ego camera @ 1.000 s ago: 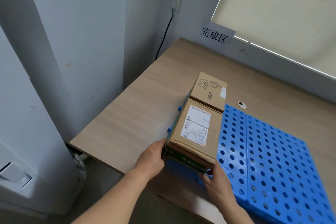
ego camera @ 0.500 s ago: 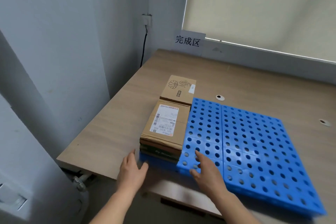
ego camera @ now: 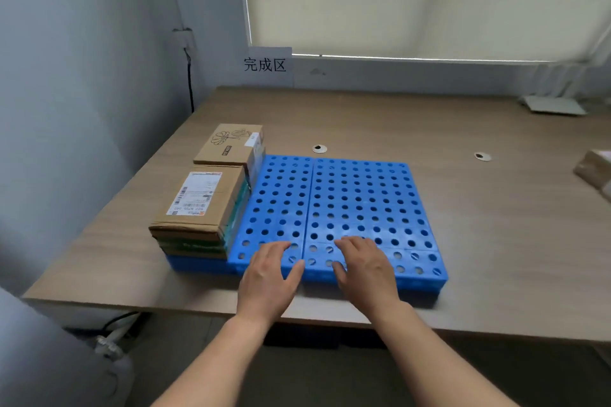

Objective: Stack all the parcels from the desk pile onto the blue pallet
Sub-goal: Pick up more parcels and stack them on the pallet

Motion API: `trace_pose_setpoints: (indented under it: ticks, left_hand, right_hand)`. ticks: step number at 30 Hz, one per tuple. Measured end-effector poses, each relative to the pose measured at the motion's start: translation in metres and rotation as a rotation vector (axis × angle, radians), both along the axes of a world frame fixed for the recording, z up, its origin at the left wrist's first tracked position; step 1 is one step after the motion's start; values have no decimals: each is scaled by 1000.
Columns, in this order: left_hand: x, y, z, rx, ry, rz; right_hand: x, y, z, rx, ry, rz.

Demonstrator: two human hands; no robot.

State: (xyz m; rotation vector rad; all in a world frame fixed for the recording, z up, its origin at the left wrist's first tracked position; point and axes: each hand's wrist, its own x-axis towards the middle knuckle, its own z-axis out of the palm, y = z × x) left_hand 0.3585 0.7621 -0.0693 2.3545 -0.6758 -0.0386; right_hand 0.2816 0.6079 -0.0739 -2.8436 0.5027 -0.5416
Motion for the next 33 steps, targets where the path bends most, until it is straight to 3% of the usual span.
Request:
trace_pose_setpoints:
  ticks: [11, 25, 33]
  left_hand:
    - [-110, -142, 9, 27, -99, -287]
    - [-209, -299, 5, 45, -194, -652]
    - [-245, -426, 0, 64, -178, -710]
  right_hand:
    - [-133, -104, 12, -139, -137, -283]
    - [-269, -220, 5, -254, -94, -711]
    - [-312, -334, 6, -271, -41, -781]
